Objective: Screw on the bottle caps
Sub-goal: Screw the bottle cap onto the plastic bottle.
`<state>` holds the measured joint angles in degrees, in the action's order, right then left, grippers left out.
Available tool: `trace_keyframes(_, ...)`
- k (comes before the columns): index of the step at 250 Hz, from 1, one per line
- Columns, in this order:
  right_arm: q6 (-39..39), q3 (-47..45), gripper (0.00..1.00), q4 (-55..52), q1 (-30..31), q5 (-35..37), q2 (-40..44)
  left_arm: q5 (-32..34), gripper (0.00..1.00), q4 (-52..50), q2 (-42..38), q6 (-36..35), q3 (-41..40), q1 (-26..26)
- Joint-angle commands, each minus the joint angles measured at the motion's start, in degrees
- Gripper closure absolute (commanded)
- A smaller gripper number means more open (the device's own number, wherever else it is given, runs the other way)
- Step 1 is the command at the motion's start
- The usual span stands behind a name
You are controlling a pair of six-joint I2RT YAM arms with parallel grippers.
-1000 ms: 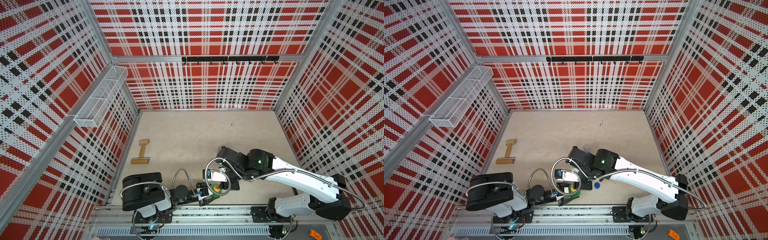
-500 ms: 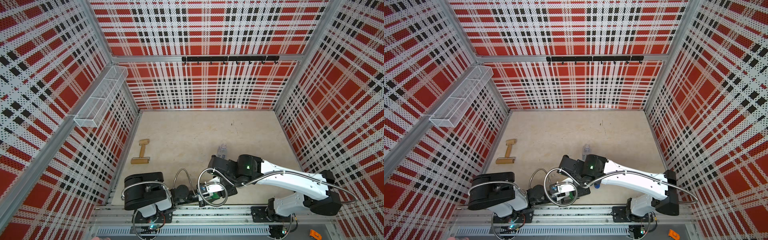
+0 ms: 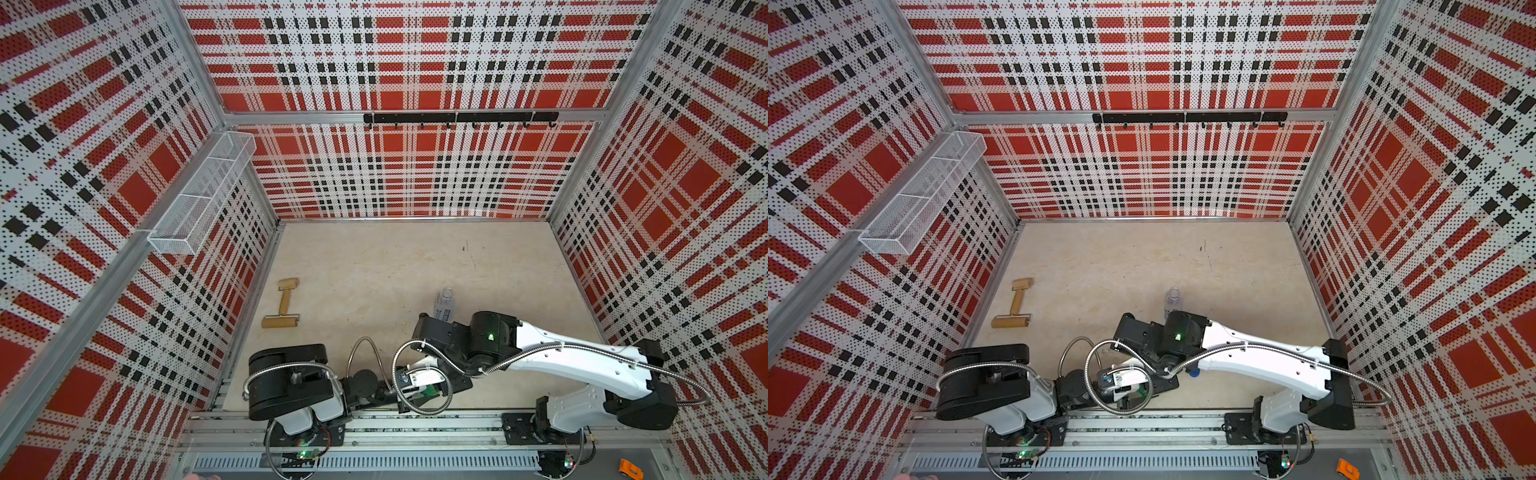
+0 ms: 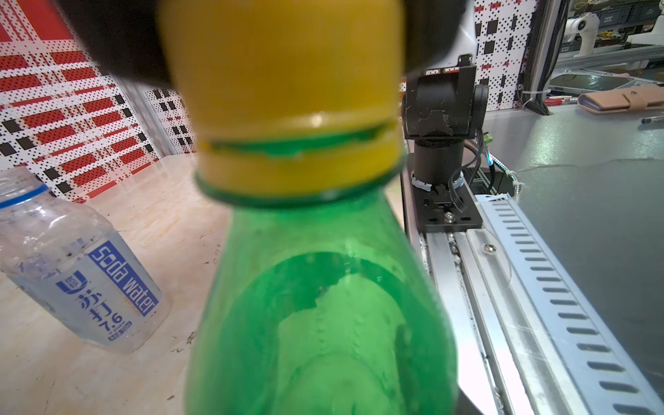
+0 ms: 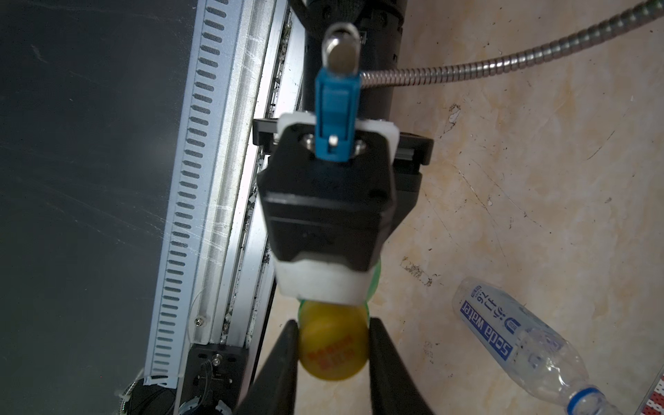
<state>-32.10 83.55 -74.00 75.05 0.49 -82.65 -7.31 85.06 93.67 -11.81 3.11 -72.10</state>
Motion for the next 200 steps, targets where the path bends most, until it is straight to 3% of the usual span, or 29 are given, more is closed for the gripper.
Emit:
trace_keyframes(1, 4.8, -0.5, 0.76, 1.6, 0.1, 1.8, -1.6, 0.5, 0.47, 3.0, -0.5, -0.6, 0.5, -0.2)
trace_keyframes(66, 18.4, 0.2, 0.77, 4.7, -1.2, -3.7, -4.2, 4.3, 0.47, 3.2, -2.4, -1.7, -0.1, -0.3)
trace_keyframes(164, 43.6, 4.8, 0.80, 8.6, -2.5, -5.1, -8.2, 9.5, 0.47, 3.4, -5.8, -2.2, -1.4, -0.3)
trace_keyframes(200, 52.3, 6.9, 0.88, 8.2, -3.3, -4.2, -10.1, 10.0, 0.47, 3.4, -6.2, -2.3, -1.5, -0.4)
